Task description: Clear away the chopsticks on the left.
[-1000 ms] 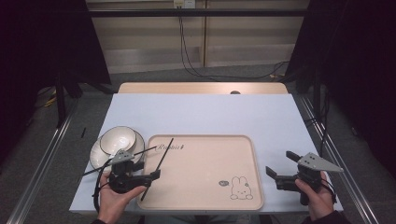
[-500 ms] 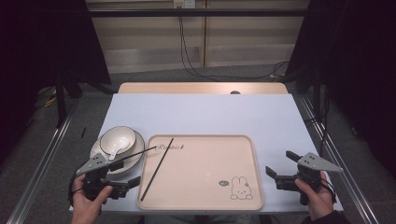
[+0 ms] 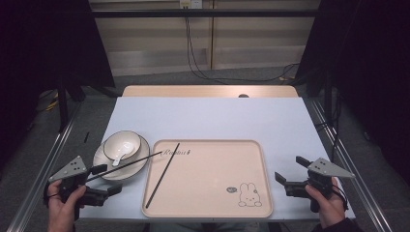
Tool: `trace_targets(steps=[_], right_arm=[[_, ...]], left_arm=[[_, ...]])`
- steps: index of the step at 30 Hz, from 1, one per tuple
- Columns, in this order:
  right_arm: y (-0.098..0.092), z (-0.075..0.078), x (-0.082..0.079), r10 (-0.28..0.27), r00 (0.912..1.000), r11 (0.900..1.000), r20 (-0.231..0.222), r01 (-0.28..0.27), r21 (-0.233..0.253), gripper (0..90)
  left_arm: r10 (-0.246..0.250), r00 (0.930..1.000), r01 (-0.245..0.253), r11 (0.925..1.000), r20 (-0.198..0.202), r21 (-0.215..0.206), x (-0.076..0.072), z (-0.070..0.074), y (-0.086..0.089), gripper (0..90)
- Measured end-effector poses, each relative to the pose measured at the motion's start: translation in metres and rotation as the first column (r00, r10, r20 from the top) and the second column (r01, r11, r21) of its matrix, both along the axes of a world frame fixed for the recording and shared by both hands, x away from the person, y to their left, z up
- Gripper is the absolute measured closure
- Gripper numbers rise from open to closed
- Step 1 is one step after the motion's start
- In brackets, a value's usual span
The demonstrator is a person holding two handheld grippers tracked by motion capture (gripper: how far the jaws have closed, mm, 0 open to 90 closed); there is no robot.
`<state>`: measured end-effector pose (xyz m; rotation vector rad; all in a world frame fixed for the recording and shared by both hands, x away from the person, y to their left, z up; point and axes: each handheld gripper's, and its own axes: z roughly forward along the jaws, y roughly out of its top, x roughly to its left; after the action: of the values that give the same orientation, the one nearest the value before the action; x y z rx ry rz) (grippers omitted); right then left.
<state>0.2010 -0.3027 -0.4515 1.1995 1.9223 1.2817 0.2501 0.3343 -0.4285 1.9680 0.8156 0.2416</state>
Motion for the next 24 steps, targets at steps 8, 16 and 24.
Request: trace_targets(steps=[8, 16, 24], right_arm=[[0.0, 0.0, 0.0, 0.0, 1.0, 1.0, 0.0, 0.0, 0.0, 2.4], [0.0, 0.0, 0.0, -0.001, 1.0, 1.0, 0.001, 0.001, -0.001, 2.4], [0.0, 0.0, 0.0, -0.004, 1.0, 1.0, 0.0, 0.004, -0.001, 2.4]], left_arm=[[0.051, 0.9987, -0.051, 0.998, -0.004, 0.037, 0.013, -0.005, 0.012, 6.3], [0.031, 0.9992, -0.028, 0.9924, -0.025, 0.12, 0.028, -0.002, 0.018, 6.5], [-0.001, 1.0, 0.003, 0.9772, -0.007, 0.212, 0.04, -0.005, 0.023, 30.7]])
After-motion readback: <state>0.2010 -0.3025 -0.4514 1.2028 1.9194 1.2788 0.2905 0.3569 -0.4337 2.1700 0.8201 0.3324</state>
